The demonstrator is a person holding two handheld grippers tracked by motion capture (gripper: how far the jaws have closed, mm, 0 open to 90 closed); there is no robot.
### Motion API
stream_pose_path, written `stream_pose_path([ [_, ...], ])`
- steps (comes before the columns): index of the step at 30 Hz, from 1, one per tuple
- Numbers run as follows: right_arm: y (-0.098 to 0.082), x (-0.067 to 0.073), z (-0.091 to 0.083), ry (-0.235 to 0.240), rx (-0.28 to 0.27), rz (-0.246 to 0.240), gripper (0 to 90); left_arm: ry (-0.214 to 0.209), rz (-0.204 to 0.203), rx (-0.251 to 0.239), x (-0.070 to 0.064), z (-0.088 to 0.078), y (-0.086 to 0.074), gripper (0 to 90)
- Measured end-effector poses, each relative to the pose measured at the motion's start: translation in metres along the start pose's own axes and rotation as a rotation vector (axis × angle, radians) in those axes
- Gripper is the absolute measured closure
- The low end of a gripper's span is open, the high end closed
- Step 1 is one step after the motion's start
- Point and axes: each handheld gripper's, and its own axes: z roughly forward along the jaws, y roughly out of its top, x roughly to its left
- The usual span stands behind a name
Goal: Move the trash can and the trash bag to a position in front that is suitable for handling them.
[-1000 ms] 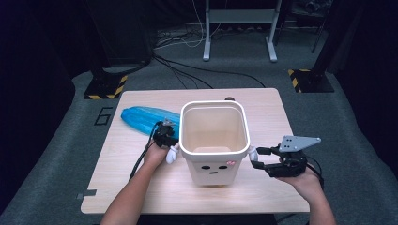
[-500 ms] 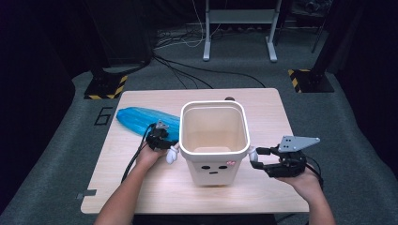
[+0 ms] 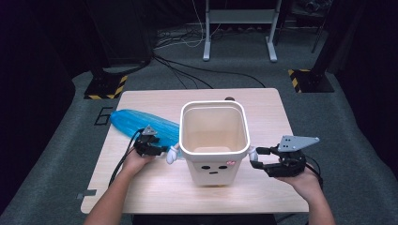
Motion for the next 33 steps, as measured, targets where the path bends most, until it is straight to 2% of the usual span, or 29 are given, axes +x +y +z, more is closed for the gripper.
stream_pose_path([
  [6, 0.0, 0.0, 0.0, -0.004, 0.003, 0.0, 43.9, -0.009, 0.025, 0.003, 0.002, -0.013, -0.013, 36.8],
  [21, 0.001, 0.001, 0.001, -0.006, 0.009, -0.001, 43.9, -0.015, 0.028, -0.006, 0.008, -0.036, -0.04, 36.9],
  [25, 0.001, 0.001, 0.001, -0.008, 0.006, -0.004, 44.0, -0.014, 0.034, 0.016, 0.007, -0.042, -0.043, 36.8],
  [28, 0.001, 0.001, 0.001, -0.008, 0.007, 0.001, 43.8, -0.019, 0.022, 0.023, 0.006, -0.046, -0.046, 37.1],
  [31, 0.001, 0.0, 0.001, -0.006, 0.006, 0.0, 43.8, -0.027, 0.011, 0.039, 0.004, -0.047, -0.045, 36.6],
  [33, 0.001, 0.001, 0.001, -0.007, 0.007, 0.0, 43.7, -0.02, 0.017, 0.048, 0.002, -0.05, -0.043, 35.7],
])
